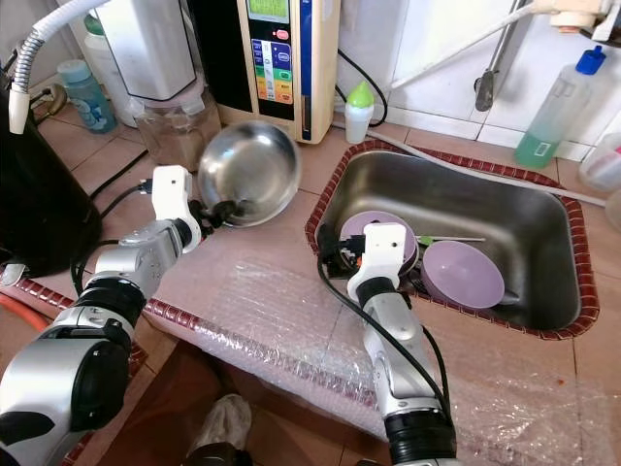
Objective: Kitchen organization
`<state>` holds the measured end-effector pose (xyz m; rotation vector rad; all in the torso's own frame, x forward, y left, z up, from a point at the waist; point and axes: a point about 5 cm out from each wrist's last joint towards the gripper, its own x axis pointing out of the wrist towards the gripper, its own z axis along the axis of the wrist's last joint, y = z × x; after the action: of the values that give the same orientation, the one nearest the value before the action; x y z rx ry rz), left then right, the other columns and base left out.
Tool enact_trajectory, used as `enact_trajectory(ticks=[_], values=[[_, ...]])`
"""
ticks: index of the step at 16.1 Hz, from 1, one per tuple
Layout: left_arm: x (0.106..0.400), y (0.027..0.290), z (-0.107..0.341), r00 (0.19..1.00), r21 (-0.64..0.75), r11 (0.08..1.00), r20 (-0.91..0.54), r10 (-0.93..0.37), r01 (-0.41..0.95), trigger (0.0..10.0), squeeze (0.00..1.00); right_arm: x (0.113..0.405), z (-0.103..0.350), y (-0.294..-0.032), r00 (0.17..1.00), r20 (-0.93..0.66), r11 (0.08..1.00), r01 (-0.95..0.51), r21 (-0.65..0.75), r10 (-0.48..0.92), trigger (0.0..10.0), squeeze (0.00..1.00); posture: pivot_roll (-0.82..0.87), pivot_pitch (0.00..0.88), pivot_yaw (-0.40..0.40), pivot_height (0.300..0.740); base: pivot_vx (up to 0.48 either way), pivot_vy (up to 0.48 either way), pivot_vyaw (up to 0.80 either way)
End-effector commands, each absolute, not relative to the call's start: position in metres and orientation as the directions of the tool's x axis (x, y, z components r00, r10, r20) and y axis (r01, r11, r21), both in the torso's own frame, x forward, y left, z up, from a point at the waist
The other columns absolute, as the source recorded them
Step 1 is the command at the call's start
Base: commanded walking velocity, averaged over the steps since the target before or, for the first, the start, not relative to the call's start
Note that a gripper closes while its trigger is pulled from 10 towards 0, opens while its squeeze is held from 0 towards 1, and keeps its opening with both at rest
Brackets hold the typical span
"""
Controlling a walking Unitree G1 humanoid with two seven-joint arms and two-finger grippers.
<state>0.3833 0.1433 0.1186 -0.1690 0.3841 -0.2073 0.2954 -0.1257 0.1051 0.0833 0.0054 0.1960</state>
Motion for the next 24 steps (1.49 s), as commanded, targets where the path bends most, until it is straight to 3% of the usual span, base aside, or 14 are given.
enact_trajectory(ticks=[1,8,15,24], values=[[0.379,0.146,0.111,0.886,-0.213,0.962,-0.394,-0.245,0.172,0.0,0.00,0.297,0.107,-0.124,0.979,-0.001,0.975,-0.205,0.082,0.206,10.0,0.00,-0.03,0.002,0.061,0.740,0.000,0.000,0.00],[0.372,0.171,0.107,0.877,-0.250,0.954,-0.406,-0.256,0.163,0.0,0.00,0.310,0.108,-0.118,0.974,-0.010,0.971,-0.226,0.081,0.228,10.0,0.00,0.03,0.000,0.036,0.740,0.000,0.000,0.00],[0.339,0.183,0.087,0.829,-0.232,0.944,-0.458,-0.320,0.237,0.0,0.00,0.329,0.114,-0.120,0.982,0.010,0.977,-0.189,0.099,0.189,10.0,0.00,0.06,0.000,0.059,0.740,0.000,0.000,0.00],[0.341,0.148,0.105,0.931,-0.197,0.955,-0.248,-0.267,0.221,0.0,0.00,0.342,0.127,-0.130,0.988,0.056,0.979,-0.149,0.140,0.143,10.0,0.00,0.05,0.000,-0.017,0.740,0.000,0.000,0.00]])
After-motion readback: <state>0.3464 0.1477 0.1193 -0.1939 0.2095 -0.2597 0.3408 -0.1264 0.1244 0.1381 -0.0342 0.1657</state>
